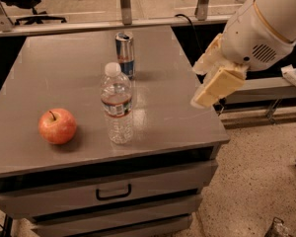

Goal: Knock water bottle over

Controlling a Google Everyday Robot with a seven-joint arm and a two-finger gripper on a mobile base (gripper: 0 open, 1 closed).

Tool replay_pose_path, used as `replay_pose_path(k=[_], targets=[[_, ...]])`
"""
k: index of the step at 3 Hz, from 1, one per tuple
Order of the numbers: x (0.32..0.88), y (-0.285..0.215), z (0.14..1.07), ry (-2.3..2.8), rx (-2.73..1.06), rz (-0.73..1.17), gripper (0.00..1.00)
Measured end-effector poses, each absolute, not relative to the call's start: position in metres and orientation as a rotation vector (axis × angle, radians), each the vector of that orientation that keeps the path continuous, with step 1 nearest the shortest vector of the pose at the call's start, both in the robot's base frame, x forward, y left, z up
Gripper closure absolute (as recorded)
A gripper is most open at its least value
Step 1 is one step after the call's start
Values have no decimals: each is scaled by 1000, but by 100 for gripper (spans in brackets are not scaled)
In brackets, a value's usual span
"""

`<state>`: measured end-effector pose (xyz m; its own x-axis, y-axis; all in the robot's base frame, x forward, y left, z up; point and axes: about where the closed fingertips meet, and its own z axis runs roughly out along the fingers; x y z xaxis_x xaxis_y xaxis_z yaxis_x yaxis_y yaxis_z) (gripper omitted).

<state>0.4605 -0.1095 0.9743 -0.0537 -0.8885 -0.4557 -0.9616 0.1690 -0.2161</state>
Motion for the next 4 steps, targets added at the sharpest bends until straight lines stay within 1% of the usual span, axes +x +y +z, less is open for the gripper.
replay_pose_path(k=[1, 2, 3, 4], targets=[[460, -108, 975, 1962, -1744, 196, 19], [462, -92, 978, 1897, -1723, 316, 0], [479, -51, 980, 1714, -1673, 563, 0], [485, -2, 989, 1505, -1569, 826, 0]])
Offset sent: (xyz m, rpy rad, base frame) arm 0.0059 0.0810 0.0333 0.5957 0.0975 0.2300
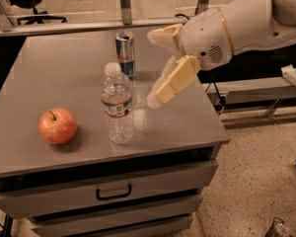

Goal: Knock water bottle over

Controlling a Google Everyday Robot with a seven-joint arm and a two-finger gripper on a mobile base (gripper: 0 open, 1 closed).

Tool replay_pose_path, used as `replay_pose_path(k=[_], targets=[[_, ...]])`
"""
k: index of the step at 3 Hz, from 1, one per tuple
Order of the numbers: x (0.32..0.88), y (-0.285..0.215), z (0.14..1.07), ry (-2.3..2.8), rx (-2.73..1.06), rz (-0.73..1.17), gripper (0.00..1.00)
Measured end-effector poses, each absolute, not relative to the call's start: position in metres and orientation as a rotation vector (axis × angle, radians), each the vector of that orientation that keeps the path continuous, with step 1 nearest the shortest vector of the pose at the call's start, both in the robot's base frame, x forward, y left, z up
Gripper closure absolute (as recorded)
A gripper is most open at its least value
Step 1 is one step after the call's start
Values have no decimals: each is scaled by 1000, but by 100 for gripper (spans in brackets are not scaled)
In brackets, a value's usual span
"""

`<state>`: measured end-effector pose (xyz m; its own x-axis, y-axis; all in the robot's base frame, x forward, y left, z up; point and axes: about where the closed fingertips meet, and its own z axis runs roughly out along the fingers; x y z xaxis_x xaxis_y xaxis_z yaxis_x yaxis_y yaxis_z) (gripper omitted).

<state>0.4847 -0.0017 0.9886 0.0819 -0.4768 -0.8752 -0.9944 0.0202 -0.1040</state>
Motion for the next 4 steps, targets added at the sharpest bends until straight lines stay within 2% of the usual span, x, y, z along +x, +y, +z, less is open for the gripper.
replay_pose_path(k=[1, 2, 4], targets=[[466, 36, 1006, 1310, -1453, 1013, 0], [446, 61, 1016, 1178, -1363, 1124, 0], [443, 88, 1003, 1142, -1346, 1139, 0]])
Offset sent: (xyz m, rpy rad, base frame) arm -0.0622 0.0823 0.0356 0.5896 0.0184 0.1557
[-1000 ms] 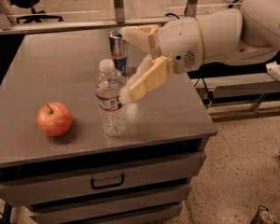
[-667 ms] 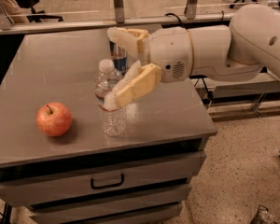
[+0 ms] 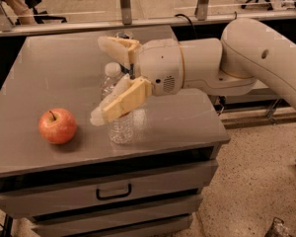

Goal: Knock water bottle over

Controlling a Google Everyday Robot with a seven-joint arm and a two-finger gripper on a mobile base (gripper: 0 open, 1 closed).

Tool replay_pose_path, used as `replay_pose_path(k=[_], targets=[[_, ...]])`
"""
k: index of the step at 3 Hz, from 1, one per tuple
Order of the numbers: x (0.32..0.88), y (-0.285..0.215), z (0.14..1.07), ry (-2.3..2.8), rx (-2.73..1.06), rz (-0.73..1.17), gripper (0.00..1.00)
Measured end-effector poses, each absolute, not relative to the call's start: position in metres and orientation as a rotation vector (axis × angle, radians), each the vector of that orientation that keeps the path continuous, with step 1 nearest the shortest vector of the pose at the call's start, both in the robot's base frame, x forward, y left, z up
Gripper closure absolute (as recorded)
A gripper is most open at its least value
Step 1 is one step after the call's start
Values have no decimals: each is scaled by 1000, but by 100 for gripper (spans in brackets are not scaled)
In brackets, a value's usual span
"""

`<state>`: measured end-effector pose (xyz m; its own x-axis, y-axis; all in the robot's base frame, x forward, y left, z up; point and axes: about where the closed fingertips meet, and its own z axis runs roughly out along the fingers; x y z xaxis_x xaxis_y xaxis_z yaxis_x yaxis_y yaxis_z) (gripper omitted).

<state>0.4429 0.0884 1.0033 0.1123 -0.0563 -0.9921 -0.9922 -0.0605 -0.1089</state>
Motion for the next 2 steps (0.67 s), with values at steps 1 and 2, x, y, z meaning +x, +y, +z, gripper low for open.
replay_pose_path(k=[1, 2], targets=[[449, 93, 984, 1157, -1361, 1128, 0], [455, 91, 963, 1169, -1369, 1123, 0]])
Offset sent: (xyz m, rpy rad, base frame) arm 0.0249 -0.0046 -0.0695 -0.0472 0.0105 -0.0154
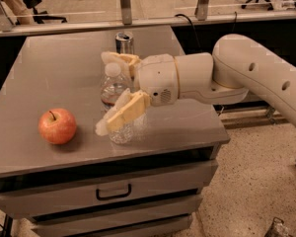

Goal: Knock water bottle over

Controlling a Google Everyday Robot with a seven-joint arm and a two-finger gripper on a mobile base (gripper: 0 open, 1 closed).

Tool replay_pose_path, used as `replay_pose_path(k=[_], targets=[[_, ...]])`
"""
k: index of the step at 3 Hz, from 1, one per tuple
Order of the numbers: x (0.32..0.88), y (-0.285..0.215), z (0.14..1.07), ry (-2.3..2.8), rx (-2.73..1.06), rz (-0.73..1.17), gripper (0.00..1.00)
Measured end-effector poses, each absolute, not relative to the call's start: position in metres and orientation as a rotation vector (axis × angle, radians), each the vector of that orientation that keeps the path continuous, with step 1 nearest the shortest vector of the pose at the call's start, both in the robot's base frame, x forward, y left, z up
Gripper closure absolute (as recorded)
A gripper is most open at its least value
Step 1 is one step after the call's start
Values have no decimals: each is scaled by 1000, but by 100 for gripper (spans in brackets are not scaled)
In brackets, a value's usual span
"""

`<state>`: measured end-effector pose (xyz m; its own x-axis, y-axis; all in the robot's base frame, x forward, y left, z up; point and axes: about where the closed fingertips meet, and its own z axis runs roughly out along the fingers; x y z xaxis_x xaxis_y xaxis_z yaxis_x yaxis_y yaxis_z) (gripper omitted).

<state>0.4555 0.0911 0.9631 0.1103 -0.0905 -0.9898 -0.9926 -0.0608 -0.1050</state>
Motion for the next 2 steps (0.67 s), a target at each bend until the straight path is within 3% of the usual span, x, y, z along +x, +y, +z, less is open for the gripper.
replay_pose_path(k=[2], targets=[[454, 95, 935, 1148, -1363, 1147, 0]])
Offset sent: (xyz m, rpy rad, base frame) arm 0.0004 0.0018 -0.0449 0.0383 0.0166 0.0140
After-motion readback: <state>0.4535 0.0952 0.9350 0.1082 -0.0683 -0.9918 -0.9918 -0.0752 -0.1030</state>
